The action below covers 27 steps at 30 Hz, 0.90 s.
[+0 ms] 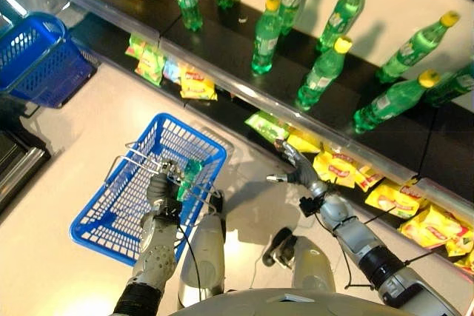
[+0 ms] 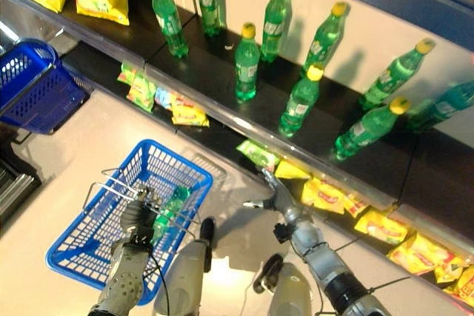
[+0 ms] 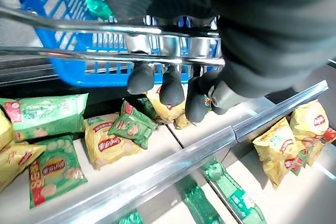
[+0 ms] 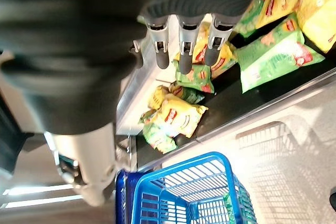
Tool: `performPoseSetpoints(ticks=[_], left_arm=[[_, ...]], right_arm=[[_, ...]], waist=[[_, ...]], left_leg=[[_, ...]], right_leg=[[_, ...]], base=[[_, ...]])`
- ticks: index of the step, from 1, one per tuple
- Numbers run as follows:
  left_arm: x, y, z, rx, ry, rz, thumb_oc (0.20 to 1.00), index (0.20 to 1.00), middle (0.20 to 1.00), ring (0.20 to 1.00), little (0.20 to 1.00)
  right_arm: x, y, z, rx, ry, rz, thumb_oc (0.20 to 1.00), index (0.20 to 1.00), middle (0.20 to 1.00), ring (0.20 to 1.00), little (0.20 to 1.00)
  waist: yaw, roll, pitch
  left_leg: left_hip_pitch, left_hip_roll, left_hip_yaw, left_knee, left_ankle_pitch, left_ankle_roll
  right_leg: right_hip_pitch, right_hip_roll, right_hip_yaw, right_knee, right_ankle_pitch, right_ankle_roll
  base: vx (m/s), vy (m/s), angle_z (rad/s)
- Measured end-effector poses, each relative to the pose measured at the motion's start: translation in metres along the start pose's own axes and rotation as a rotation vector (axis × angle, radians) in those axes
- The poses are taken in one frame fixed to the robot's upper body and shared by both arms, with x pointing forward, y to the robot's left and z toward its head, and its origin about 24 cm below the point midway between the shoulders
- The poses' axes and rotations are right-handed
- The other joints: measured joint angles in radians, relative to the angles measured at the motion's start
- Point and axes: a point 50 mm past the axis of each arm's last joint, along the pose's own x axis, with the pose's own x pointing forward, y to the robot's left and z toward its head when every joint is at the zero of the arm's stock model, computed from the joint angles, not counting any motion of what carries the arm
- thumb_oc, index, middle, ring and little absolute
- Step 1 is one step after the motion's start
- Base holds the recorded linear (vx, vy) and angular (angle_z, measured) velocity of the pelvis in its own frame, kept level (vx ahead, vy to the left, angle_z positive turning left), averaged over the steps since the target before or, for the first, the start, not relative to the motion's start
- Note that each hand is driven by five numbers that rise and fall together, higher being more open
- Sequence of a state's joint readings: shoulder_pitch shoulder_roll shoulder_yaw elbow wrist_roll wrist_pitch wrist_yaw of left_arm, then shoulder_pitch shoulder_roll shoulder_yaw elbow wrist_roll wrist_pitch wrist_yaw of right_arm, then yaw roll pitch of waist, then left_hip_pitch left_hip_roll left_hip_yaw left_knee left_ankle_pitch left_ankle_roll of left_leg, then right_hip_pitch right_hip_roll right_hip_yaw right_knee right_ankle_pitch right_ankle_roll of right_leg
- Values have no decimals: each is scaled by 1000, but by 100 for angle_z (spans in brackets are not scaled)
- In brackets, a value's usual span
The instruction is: Pick up the snacks into the basket
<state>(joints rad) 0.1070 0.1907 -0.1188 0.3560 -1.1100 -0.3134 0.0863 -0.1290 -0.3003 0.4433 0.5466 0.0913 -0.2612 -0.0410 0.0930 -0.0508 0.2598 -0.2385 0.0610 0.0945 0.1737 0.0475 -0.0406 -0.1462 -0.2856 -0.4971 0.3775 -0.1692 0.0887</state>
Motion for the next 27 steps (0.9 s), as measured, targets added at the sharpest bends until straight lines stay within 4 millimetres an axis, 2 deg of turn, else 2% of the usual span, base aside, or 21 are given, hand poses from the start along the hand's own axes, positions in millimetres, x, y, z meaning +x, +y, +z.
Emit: performPoseSetpoints(ticks=[2,6,11,12,13,14,15,19,22,25,26,27], left_arm=[[-4,15,-9,14,25,67,200,200,200,200,200],[-12,29,-25,18,71,129,200,200,200,200,200],[-12,32,-27,59,85,124,200,200,200,200,200],[-10,37,-26,78,88,141,200,200,200,200,200],[-9,41,-24,94,86,157,200,200,200,200,200],[-9,42,-23,102,85,157,200,200,200,200,200],[-11,40,-28,99,96,153,200,200,200,200,200],[-29,53,-42,73,137,204,200,200,200,200,200],[-32,51,-51,50,168,208,200,200,200,200,200],[-27,45,-52,42,173,198,200,200,200,200,200],[-22,43,-50,47,166,190,200,200,200,200,200],[-21,44,-48,52,161,193,200,200,200,200,200]], right_arm=[[-7,6,-23,15,104,15,1000,1000,1000,1000,1000],[-19,15,-58,37,280,26,1000,1000,1000,1000,1000],[-25,20,-70,65,346,11,1000,1000,1000,1000,1000],[-23,21,-70,74,354,7,1000,1000,1000,1000,1000],[-26,24,-74,93,372,7,1000,1000,1000,1000,1000],[-29,25,-77,104,381,3,1000,1000,1000,1000,1000],[-36,23,-83,105,408,-4,1000,1000,1000,1000,1000],[-50,23,-103,107,513,-8,1000,1000,1000,1000,1000],[-61,25,-113,116,565,-14,1000,1000,1000,1000,1000],[-65,18,-119,121,608,-51,1000,1000,1000,1000,1000],[-64,15,-120,119,614,-63,1000,1000,1000,1000,1000],[-63,15,-119,120,612,-66,1000,1000,1000,1000,1000]], waist=[[0,4,-48],[-15,10,-87],[-50,8,-94],[-53,22,-91],[-57,21,-95],[-59,16,-99],[-69,27,-109],[-74,69,-146],[-76,82,-154],[-71,84,-156],[-63,53,-155],[-49,41,-155]], left_leg=[[49,-11,30,-60,11,11],[126,-42,79,-171,35,32],[146,-57,77,-197,41,43],[159,-34,66,-200,45,39],[180,-22,56,-212,51,27],[188,-19,47,-218,56,19],[192,-22,15,-233,60,9],[189,4,-7,-243,74,-13],[187,7,-44,-236,80,-22],[150,10,-77,-198,88,-35],[118,-1,-93,-155,113,-41],[106,10,-99,-138,89,-54]], right_leg=[[39,11,21,-89,44,19],[94,21,52,-230,124,49],[86,30,147,-217,130,58],[71,87,273,-180,64,72],[69,171,345,-173,49,55],[74,206,384,-189,34,1],[95,232,384,-216,46,-51],[115,261,365,-256,61,-67],[135,270,343,-281,63,-78],[125,256,324,-273,62,-93],[103,212,322,-256,65,-102],[101,190,312,-262,85,-90]], base=[[100,149,-39],[74,114,-33],[16,-13,-3],[42,-83,11],[43,-84,19],[49,-61,44],[30,-39,46],[45,-78,14],[11,3,26],[-8,147,14],[49,130,-34],[109,328,-65]])
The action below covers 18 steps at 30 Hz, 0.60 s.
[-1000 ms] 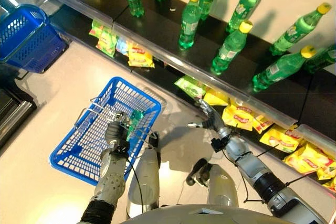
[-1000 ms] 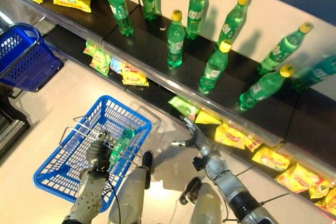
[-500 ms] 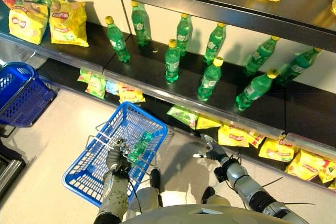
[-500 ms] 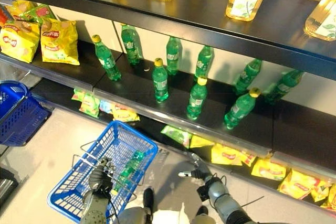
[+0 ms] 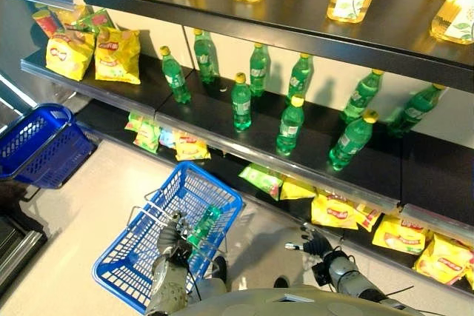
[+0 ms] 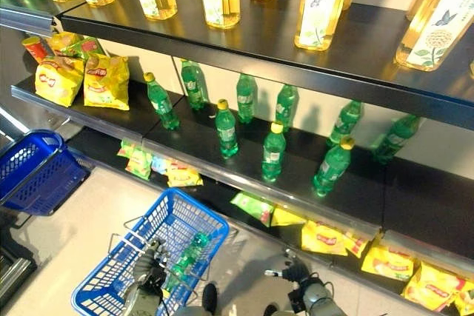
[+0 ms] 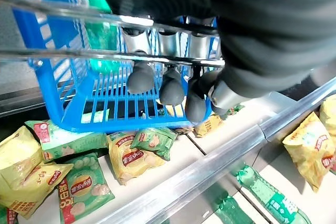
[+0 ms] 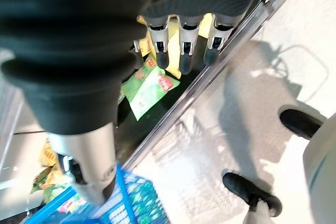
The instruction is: Pick up the snacks into the basket
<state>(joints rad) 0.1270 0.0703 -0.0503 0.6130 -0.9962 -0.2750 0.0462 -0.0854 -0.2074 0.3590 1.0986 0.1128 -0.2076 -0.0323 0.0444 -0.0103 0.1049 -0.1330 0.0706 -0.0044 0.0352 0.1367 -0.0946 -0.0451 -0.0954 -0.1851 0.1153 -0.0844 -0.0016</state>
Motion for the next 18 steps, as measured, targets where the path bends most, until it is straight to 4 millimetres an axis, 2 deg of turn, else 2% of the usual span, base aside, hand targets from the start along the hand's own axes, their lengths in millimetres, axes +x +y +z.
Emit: performPoseSetpoints(ticks=[1,2,3,4,5,6,7,8,9,10,11,12,13,14,15,16,17,18], left_arm=[[2,3,6,-9,-23,17,200,200,200,200,200],[3,4,8,-7,-29,25,200,200,200,200,200],[4,3,10,-2,-32,21,200,200,200,200,200],[5,2,10,-1,-31,19,200,200,200,200,200],[6,-1,6,0,-20,15,200,200,200,200,200],[4,-3,0,2,1,13,200,200,200,200,200],[3,-4,-5,3,15,9,200,200,200,200,200],[1,-8,-12,-6,40,4,200,200,200,200,200],[2,-9,-12,-9,41,2,200,200,200,200,200],[5,-10,-9,4,41,-1,200,200,200,200,200],[7,-9,-4,27,34,-3,200,200,200,200,200],[7,-5,-1,43,32,1,200,200,200,200,200],[6,-1,0,55,36,9,200,200,200,200,200],[6,0,1,60,36,11,200,200,200,200,200],[6,0,1,62,35,8,200,200,200,200,200],[5,0,3,66,30,-5,200,200,200,200,200],[6,1,4,70,28,-7,200,200,200,200,200],[5,2,5,86,26,-11,200,200,200,200,200]], right_arm=[[0,0,1,2,-5,-1,1000,1000,1000,1000,1000],[0,1,1,6,-7,-3,1000,1000,1000,1000,1000],[-2,-1,-3,12,4,-15,1000,1000,1000,1000,1000],[-3,-2,-7,17,13,-22,1000,1000,1000,1000,1000],[-7,-5,-16,24,41,-35,1000,1000,1000,1000,1000],[-10,-10,-25,18,71,-47,1000,1000,1000,1000,1000],[-12,-14,-29,13,84,-56,1000,1000,1000,1000,1000],[-15,-23,-36,23,112,-87,1000,1000,1000,1000,1000],[-16,-23,-37,41,117,-96,1000,1000,1000,1000,1000],[-15,-19,-40,82,136,-104,1000,1000,1000,1000,1000],[-14,-9,-42,117,152,-91,1000,1000,1000,1000,1000],[-13,-5,-41,128,163,-87,1000,1000,1000,1000,1000],[-11,-5,-37,159,153,-96,1000,1000,1000,1000,1000],[-10,-5,-36,173,148,-103,1000,1000,1000,1000,1000],[-10,-7,-37,189,154,-115,1000,1000,1000,1000,1000],[-10,-9,-35,193,150,-122,1000,1000,1000,1000,1000],[-10,-9,-35,194,154,-123,1000,1000,1000,1000,1000],[-10,-9,-35,195,150,-125,1000,1000,1000,1000,1000]], waist=[[6,-10,-7],[-8,-10,-7],[-21,11,-16],[-32,9,-13],[-35,16,-13],[-35,32,-16],[-36,48,-15],[-46,84,-20],[-64,90,-23],[-67,43,-17],[-50,-11,-12],[-43,-27,-10],[-37,-43,-8],[-31,-41,-6],[-28,-39,-2],[-29,-33,2],[-29,-30,6],[-28,-19,15]], left_leg=[[9,59,4,12,-19,-31],[3,106,4,19,-28,-48],[5,183,11,22,-33,-55],[10,225,8,21,-34,-56],[25,251,6,12,-32,-56],[47,259,2,-4,-13,-48],[58,262,2,-14,8,-59],[74,246,47,-35,-4,-72],[79,233,67,-53,-45,-109],[88,182,92,-88,-33,-115],[88,106,111,-80,-48,-80],[90,75,126,-77,-52,-73],[92,36,147,-70,-67,-41],[99,19,164,-74,-69,-29],[109,-18,178,-81,-85,1],[114,-40,190,-92,-88,26],[123,-52,201,-102,-88,33],[129,-69,211,-119,-87,50]], right_leg=[[12,-19,-43,-28,23,11],[19,-23,-58,-34,26,16],[24,-17,-83,-32,25,23],[30,-30,-86,-31,25,32],[41,-38,-86,-29,25,57],[50,-45,-82,-29,27,84],[55,-55,-82,-29,30,100],[62,-60,-78,-33,35,142],[62,-78,-77,-33,36,163],[56,-142,-60,-28,38,188],[18,-213,-21,-12,54,201],[0,-241,6,-2,67,194],[-11,-285,17,-8,118,188],[-16,-302,10,-10,142,174],[-27,-332,-19,-25,209,165],[-31,-353,-76,-38,265,157],[-32,-359,-108,-40,293,154],[-42,-363,-182,-43,358,128]], base=[[64,193,-42],[157,480,-15],[96,281,18],[135,385,21],[133,381,16],[134,384,8],[197,582,10],[105,304,28],[154,584,50],[68,419,28],[74,572,-11],[42,433,-52],[42,439,-43],[67,426,-51],[68,435,-39],[70,442,-40],[63,428,-34],[43,277,-40]])
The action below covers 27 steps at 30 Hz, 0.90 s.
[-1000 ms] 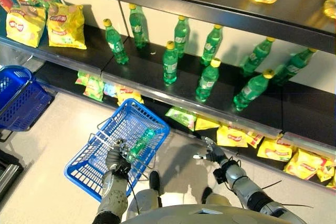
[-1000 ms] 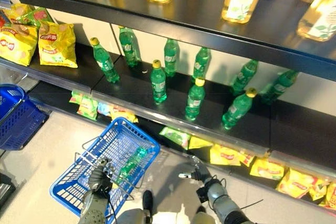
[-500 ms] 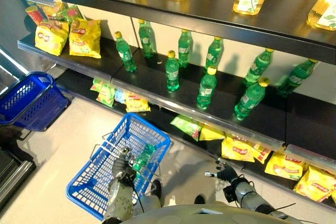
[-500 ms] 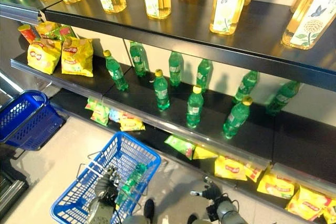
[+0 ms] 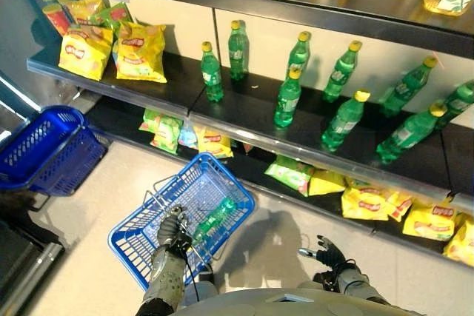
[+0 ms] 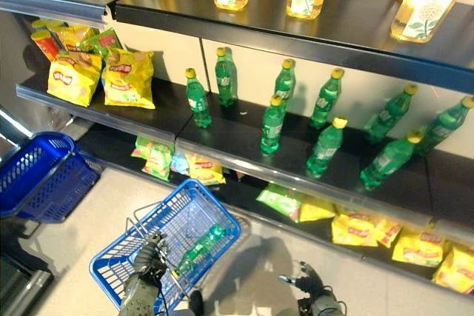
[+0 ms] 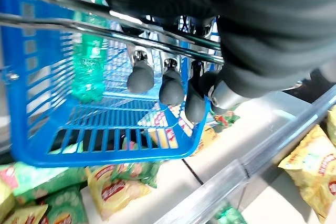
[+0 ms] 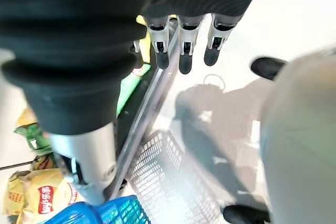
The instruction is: Pick up the snacks into the basket
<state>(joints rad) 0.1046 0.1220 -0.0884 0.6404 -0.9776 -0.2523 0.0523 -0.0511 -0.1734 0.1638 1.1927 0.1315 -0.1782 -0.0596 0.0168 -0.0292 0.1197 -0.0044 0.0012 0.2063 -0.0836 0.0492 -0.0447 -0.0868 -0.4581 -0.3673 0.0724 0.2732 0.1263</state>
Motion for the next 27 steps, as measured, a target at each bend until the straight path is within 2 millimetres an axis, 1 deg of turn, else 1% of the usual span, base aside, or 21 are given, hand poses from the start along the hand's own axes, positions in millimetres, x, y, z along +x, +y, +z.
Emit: performPoseSetpoints(ticks=[1,2,3,4,5,6,7,8,9,11,12,16,17,18,19,21,22,23,24,26,27], left_arm=[[-1,1,0,12,0,-1,200,200,200,200,200],[-2,3,0,25,0,-1,200,200,200,200,200],[-2,2,0,20,-2,-4,200,200,200,200,200],[-2,3,3,18,-11,-4,200,200,200,200,200],[-3,6,5,5,-25,5,200,200,200,200,200],[-3,11,10,10,-36,19,200,200,200,200,200],[-4,13,10,6,-38,28,200,200,200,200,200],[-4,16,12,8,-43,36,200,200,200,200,200],[-7,13,4,-13,-25,34,200,200,200,200,200],[-12,13,-3,-35,-18,32,200,200,200,200,200],[-13,13,-5,-43,-13,36,200,200,200,200,200],[-10,12,-1,-70,-31,38,200,200,200,200,200],[-10,12,1,-67,-35,39,200,200,200,200,200],[-10,12,1,-66,-35,34,200,200,200,200,200],[-10,11,1,-67,-34,33,200,200,200,200,200],[-9,9,1,-66,-35,28,200,200,200,200,200],[-6,4,2,-64,-37,13,200,200,200,200,200],[-6,0,0,-55,-28,-2,200,200,200,200,200],[-6,-2,-3,-46,-16,-11,200,200,200,200,200],[-8,-10,-13,-22,21,-44,200,200,200,200,200],[-10,-14,-21,-39,40,-50,200,200,200,200,200]], right_arm=[[0,0,2,0,-5,-1,1000,1000,1000,1000,1000],[0,1,3,1,-10,3,1000,1000,1000,1000,1000],[-1,1,-2,7,2,7,1000,1000,1000,1000,1000],[-1,2,-2,8,3,13,1000,1000,1000,1000,1000],[-1,4,-1,12,-3,21,1000,1000,1000,1000,1000],[0,5,2,7,-12,26,1000,1000,1000,1000,1000],[-1,5,0,14,-13,27,1000,1000,1000,1000,1000],[-2,4,-2,23,-10,24,1000,1000,1000,1000,1000],[-3,-4,-6,26,1,3,1000,1000,1000,1000,1000],[-3,-11,-5,17,-2,-12,1000,1000,1000,1000,1000],[-2,-9,-5,14,-3,-7,1000,1000,1000,1000,1000],[1,-2,5,-16,-26,24,1000,1000,1000,1000,1000],[1,-1,7,-32,-34,32,1000,1000,1000,1000,1000],[1,-2,6,-32,-32,30,1000,1000,1000,1000,1000],[1,-1,6,-40,-32,32,1000,1000,1000,1000,1000],[-1,0,0,-45,-18,36,1000,1000,1000,1000,1000],[-2,-2,-4,-51,-8,31,1000,1000,1000,1000,1000],[-3,-5,-5,-54,-5,24,1000,1000,1000,1000,1000],[-3,-6,-6,-55,-2,21,1000,1000,1000,1000,1000],[-4,-19,-7,-64,4,-9,1000,1000,1000,1000,1000],[-5,-26,-10,-72,13,-26,1000,1000,1000,1000,1000]], waist=[[-1,8,3],[-2,23,11],[-5,30,12],[4,32,13],[-1,32,18],[-4,37,20],[-15,34,19],[-20,31,18],[-28,42,13],[-23,57,12],[-22,56,15],[3,14,29],[1,-6,27],[-2,-10,26],[-2,-8,25],[-8,-5,18],[-17,6,14],[-28,16,15],[-30,22,12],[-29,53,-1],[-35,92,-4]], left_leg=[[6,-2,0,-8,-1,9],[10,9,2,-11,-7,21],[13,14,2,-10,-7,29],[12,31,0,-10,-5,31],[9,51,-13,-4,-5,29],[8,64,-37,-4,-3,24],[9,66,-82,-4,0,13],[7,62,-104,-4,5,3],[16,50,-122,-4,7,2],[20,49,-121,-2,7,1],[10,44,-123,31,5,-8],[-36,20,-147,150,3,-14],[-59,21,-147,179,-5,-23],[-61,43,-159,170,-5,-36],[-61,98,-164,151,-6,-38],[-60,171,-166,115,-6,-46],[-61,243,-182,62,10,-80],[-60,275,-186,45,16,-89],[-59,282,-192,36,15,-91],[-38,268,-216,4,24,-79],[-17,267,-194,13,38,-121]], right_leg=[[-11,1,-28,-1,29,-21],[-26,12,-4,27,9,11],[-48,77,12,106,-110,69],[-67,118,38,151,-184,65],[-80,257,80,195,-310,31],[-81,318,129,189,-340,11],[-61,430,184,117,-368,-39],[-30,464,209,53,-345,-102],[21,467,201,-22,-292,-176],[31,465,194,-34,-290,-176],[44,461,195,-42,-289,-174],[51,420,220,-46,-295,-175],[54,401,218,-58,-290,-187],[56,395,218,-62,-287,-184],[58,397,215,-65,-285,-180],[55,400,215,-70,-284,-161],[51,406,216,-70,-279,-148],[50,401,219,-67,-275,-139],[51,395,227,-69,-267,-119],[51,381,252,-75,-254,-72],[65,383,265,-100,-240,-34]], base=[[81,320,-50],[79,241,-34],[113,297,-32],[93,150,-29],[94,133,-26],[90,102,-6],[54,57,24],[51,58,53],[44,27,37],[21,13,9],[-32,54,11],[1,110,-4],[70,146,-13],[112,322,-14],[120,354,-5],[126,384,2],[125,376,5],[125,383,1],[87,279,-15],[103,424,-33],[113,515,-36]])
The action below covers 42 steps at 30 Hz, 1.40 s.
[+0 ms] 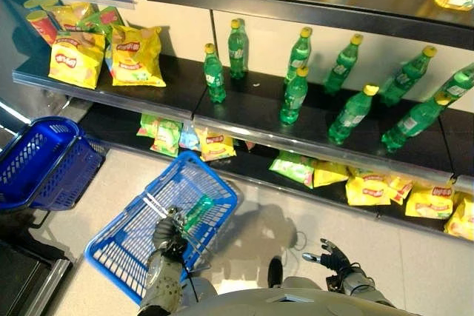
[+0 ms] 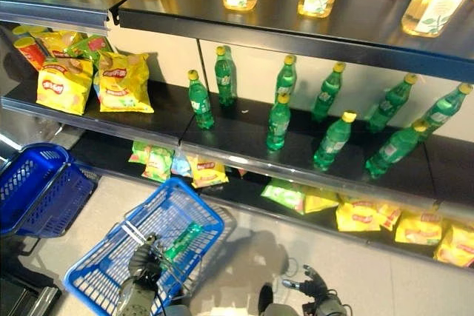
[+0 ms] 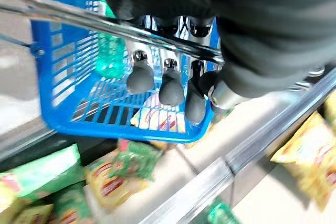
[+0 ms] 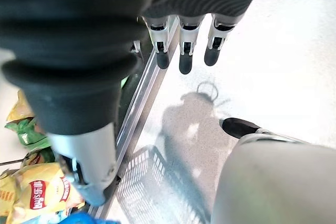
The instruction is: Pick up the snacks into the basket
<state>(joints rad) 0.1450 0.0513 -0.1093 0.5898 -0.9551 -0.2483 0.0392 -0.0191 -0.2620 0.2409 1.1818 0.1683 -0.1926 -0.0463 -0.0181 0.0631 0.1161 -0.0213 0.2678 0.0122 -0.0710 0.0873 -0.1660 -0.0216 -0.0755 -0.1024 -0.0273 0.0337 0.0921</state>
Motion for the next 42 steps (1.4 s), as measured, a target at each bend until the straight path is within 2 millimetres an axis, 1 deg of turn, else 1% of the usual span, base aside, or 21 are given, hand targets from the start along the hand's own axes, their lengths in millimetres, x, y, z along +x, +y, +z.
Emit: performPoseSetpoints(ticks=[1,3,4,6,9,11,12,14,16,17,22,26,29,30,33,35,36,37,38,39,42], left_arm=[[1,-1,-2,3,10,1,200,200,200,200,200],[3,2,0,20,21,8,200,200,200,200,200],[2,5,0,23,22,14,200,200,200,200,200],[3,5,3,32,15,8,200,200,200,200,200],[1,15,9,53,6,23,200,200,200,200,200],[-3,23,9,63,7,46,200,200,200,200,200],[-2,23,11,74,3,43,200,200,200,200,200],[-3,27,15,79,-13,49,200,200,200,200,200],[-3,34,21,88,-28,71,200,200,200,200,200],[-3,37,23,86,-32,91,200,200,200,200,200],[-8,41,21,32,-61,119,200,200,200,200,200],[-7,35,22,-6,-71,109,200,200,200,200,200],[-3,24,26,-11,-89,67,200,200,200,200,200],[0,20,31,-5,-103,52,200,200,200,200,200],[6,10,36,36,-110,10,200,200,200,200,200],[5,3,27,64,-79,-19,200,200,200,200,200],[4,-4,17,48,-53,-36,200,200,200,200,200],[5,-7,16,47,-46,-45,200,200,200,200,200],[7,-7,21,49,-54,-48,200,200,200,200,200],[8,-5,25,55,-61,-42,200,200,200,200,200],[8,3,33,71,-64,-26,200,200,200,200,200]], right_arm=[[1,0,2,19,-3,-8,1000,1000,1000,1000,1000],[4,13,14,71,-34,7,1000,1000,1000,1000,1000],[5,17,20,84,-54,15,1000,1000,1000,1000,1000],[2,29,11,103,-32,41,1000,1000,1000,1000,1000],[1,36,10,127,-23,52,1000,1000,1000,1000,1000],[2,36,12,134,-31,53,1000,1000,1000,1000,1000],[2,35,13,144,-36,53,1000,1000,1000,1000,1000],[2,36,16,140,-50,65,1000,1000,1000,1000,1000],[1,35,11,148,-39,68,1000,1000,1000,1000,1000],[-1,32,6,137,-30,65,1000,1000,1000,1000,1000],[-1,26,4,127,-26,55,1000,1000,1000,1000,1000],[0,23,6,126,-32,53,1000,1000,1000,1000,1000],[1,19,8,121,-36,43,1000,1000,1000,1000,1000],[1,20,10,125,-41,46,1000,1000,1000,1000,1000],[-1,18,2,131,-25,31,1000,1000,1000,1000,1000],[-5,8,-7,126,-5,7,1000,1000,1000,1000,1000],[-8,-7,-15,111,10,-31,1000,1000,1000,1000,1000],[-8,-6,-17,114,19,-35,1000,1000,1000,1000,1000],[-7,6,-14,139,13,-9,1000,1000,1000,1000,1000],[-7,15,-14,155,15,9,1000,1000,1000,1000,1000],[-6,24,-8,190,-4,19,1000,1000,1000,1000,1000]], waist=[[1,-9,-1],[8,-80,-2],[12,-86,-4],[5,-83,-3],[13,-88,5],[11,-72,12],[8,-57,13],[10,-45,13],[11,-81,-1],[-4,-81,-2],[35,-53,4],[43,-67,14],[55,-86,20],[59,-91,22],[1,-77,39],[-25,-44,51],[-45,5,46],[-50,5,46],[-45,-56,51],[-42,-80,50],[-30,-117,48]], left_leg=[[15,-28,1,-16,-17,-28],[33,-155,62,-16,-37,33],[32,-175,90,-16,-40,52],[39,-216,100,-14,-44,86],[58,-265,148,-7,-70,131],[69,-268,169,-19,-85,155],[63,-255,172,-23,-82,164],[59,-213,159,-18,-73,154],[57,-224,142,-16,-62,143],[62,-225,95,-16,-52,136],[65,-227,87,0,-52,131],[31,-239,-21,56,-38,108],[-15,-232,-18,101,-58,92],[-32,-209,-12,122,-77,80],[-63,-5,39,157,-92,48],[-43,44,42,128,-74,71],[-40,47,48,109,-55,93],[-27,45,54,89,-62,-43],[-19,-25,75,73,-57,-51],[-19,-55,84,73,-60,-41],[5,-94,102,65,-65,-10]], right_leg=[[-2,-30,9,1,3,20],[-62,-152,21,38,44,52],[-77,-188,23,41,58,48],[-76,-210,1,41,111,58],[-91,-242,-153,45,175,45],[-92,-239,-247,60,201,18],[-117,-216,-225,124,141,60],[-152,-106,-142,268,-23,55],[-93,-14,-94,206,-122,19],[-31,26,-2,127,-105,-55],[21,44,10,35,-63,-72],[34,11,11,15,-60,-66],[17,-31,-11,3,-23,-68],[9,-52,-48,-3,-16,-62],[3,-80,-129,31,-27,-26],[-3,-99,-127,81,-51,18],[-13,-95,-125,113,-65,58],[-25,-126,-108,135,-69,83],[-50,-181,-58,148,-64,106],[-58,-200,-42,142,-47,96],[-49,-236,-42,124,30,85]], base=[[54,599,-62],[-20,392,-91],[-10,375,-79],[-8,384,-48],[-21,279,-51],[0,253,-42],[8,109,-7],[21,124,6],[19,74,41],[-2,14,61],[-55,27,9],[-81,93,14],[-23,168,-16],[25,261,10],[26,252,43],[63,409,47],[76,371,44],[137,493,24],[77,225,-6],[125,422,-22],[46,235,-16]])
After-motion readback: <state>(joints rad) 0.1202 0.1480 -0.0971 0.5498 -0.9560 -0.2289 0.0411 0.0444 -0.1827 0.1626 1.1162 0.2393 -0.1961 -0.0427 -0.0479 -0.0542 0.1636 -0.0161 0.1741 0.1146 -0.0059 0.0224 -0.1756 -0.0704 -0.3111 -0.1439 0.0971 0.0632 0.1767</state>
